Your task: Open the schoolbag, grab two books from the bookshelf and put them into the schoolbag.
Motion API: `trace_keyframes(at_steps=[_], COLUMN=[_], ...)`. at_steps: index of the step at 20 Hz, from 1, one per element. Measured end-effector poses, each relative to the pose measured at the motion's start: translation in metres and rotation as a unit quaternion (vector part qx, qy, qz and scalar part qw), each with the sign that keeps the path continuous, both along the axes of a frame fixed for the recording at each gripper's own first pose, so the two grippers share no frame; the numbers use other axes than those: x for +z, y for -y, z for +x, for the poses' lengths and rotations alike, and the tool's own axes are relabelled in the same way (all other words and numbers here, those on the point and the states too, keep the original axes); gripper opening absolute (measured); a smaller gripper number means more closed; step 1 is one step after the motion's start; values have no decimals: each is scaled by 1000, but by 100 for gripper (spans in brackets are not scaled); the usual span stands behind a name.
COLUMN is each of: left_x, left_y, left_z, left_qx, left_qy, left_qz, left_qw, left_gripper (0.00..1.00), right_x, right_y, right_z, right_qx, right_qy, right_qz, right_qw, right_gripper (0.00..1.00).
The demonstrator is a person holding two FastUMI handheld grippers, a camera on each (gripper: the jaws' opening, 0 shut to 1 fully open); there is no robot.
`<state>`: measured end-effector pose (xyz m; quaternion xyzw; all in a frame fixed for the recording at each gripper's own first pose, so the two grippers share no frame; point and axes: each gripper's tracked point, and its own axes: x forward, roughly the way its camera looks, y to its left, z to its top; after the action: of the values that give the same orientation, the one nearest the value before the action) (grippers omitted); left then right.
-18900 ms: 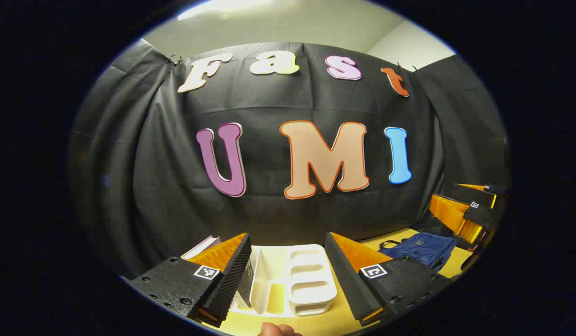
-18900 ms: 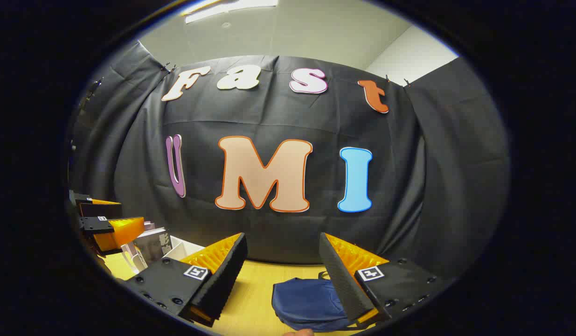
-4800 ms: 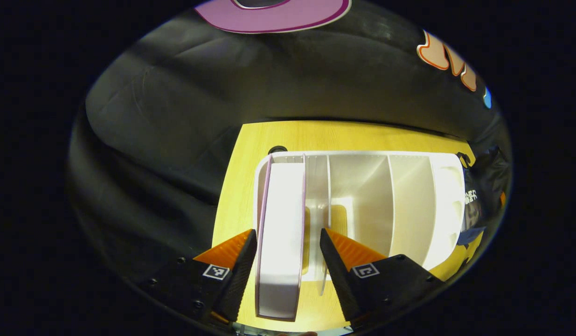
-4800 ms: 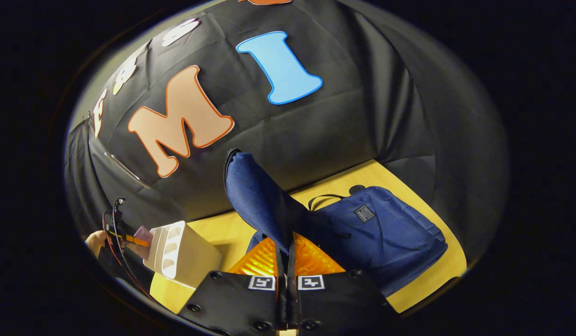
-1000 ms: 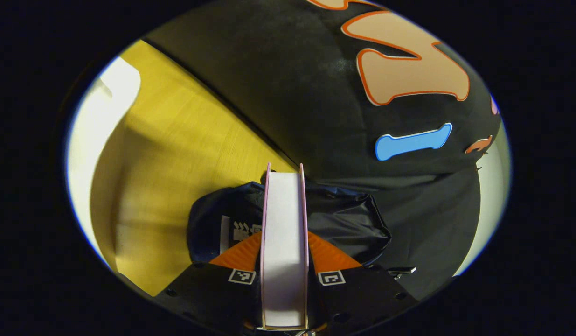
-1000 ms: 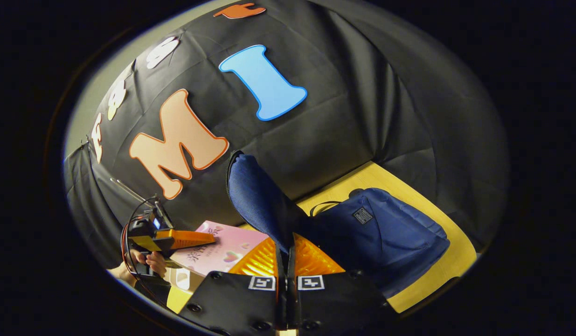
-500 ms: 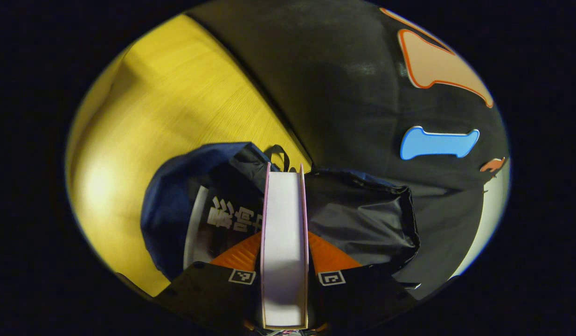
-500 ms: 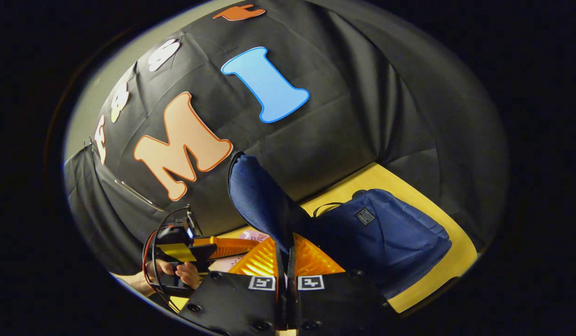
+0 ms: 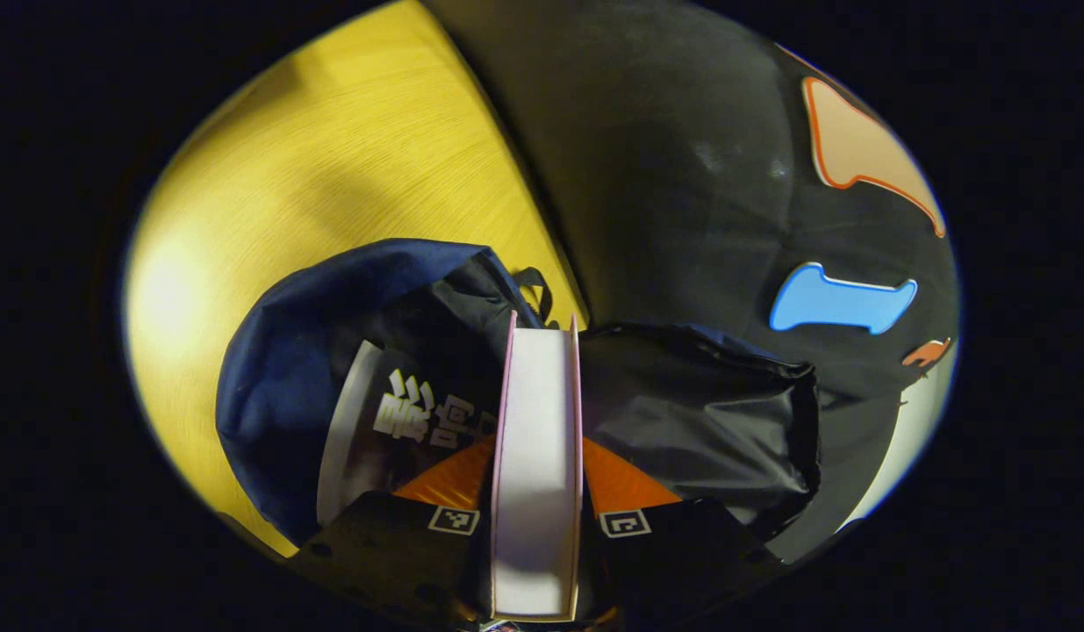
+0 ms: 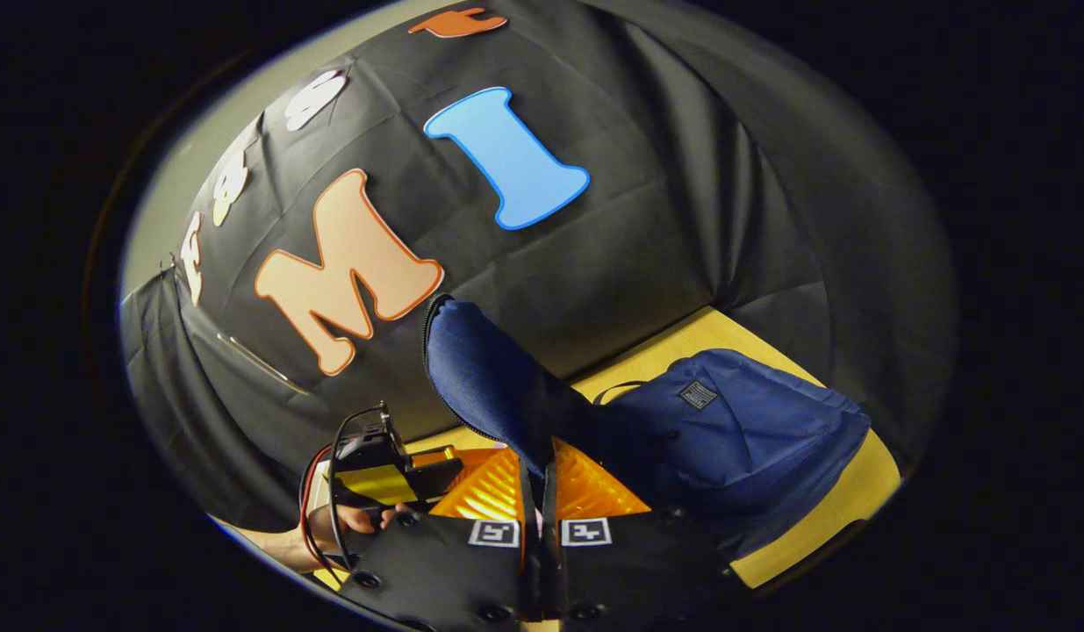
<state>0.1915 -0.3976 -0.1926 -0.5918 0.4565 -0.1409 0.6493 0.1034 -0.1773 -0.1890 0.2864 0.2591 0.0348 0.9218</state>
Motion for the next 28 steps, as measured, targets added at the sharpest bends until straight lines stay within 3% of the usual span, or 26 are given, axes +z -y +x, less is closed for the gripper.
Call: trace_keyframes(at_steps=[5, 7, 8, 10, 12, 13, 14, 15, 18, 20, 22, 23, 28], left_x=[-6, -16, -20, -27, -30, -33, -34, -35, -32, -19, 3, 14, 90], left_y=[0, 0, -2, -10, -11, -12, -14, -19, -33, -44, -67, -77, -143], left_z=[3, -2, -6, -11, -10, -14, -17, -14, -10, -7, 7, 13, 25], left_qx=[-2, -20, -33, -49, -61, -81, -107, -122, -160, -177, -168, -159, -79], left_qy=[-4, -12, -15, -4, 10, 20, 34, 55, 116, 158, 204, 225, 311], left_qz=[12, 48, 68, 110, 149, 172, 196, 223, 301, 338, 376, 394, 456], left_qw=[1000, 999, 997, 993, 987, 981, 974, 966, 933, 911, 888, 877, 830], left_gripper=[37, 40, 45, 70, 71, 82, 72, 83, 84, 92, 100, 96, 96], right_x=[-2, -6, -7, -10, -12, -13, -13, -13, -16, -18, -20, -20, -24], right_y=[2, 1, 2, 2, -1, -1, -2, -2, -3, -5, -7, -8, -15], right_z=[3, 3, 3, 2, 1, 1, 2, 3, 4, 4, 5, 6, 7], right_qx=[-1, 0, 0, 1, 6, 7, 7, 7, 10, 12, 16, 18, 29], right_qy=[-2, -5, -7, -10, -11, -12, -13, -12, -15, -17, -18, -19, -23], right_qz=[10, 9, 9, 8, 2, 0, 0, 0, -6, -8, -13, -16, -31], right_qw=[1000, 1000, 1000, 1000, 1000, 1000, 1000, 1000, 1000, 1000, 1000, 1000, 999], right_gripper=[4, 5, 5, 4, 4, 4, 5, 4, 4, 4, 4, 5, 4])
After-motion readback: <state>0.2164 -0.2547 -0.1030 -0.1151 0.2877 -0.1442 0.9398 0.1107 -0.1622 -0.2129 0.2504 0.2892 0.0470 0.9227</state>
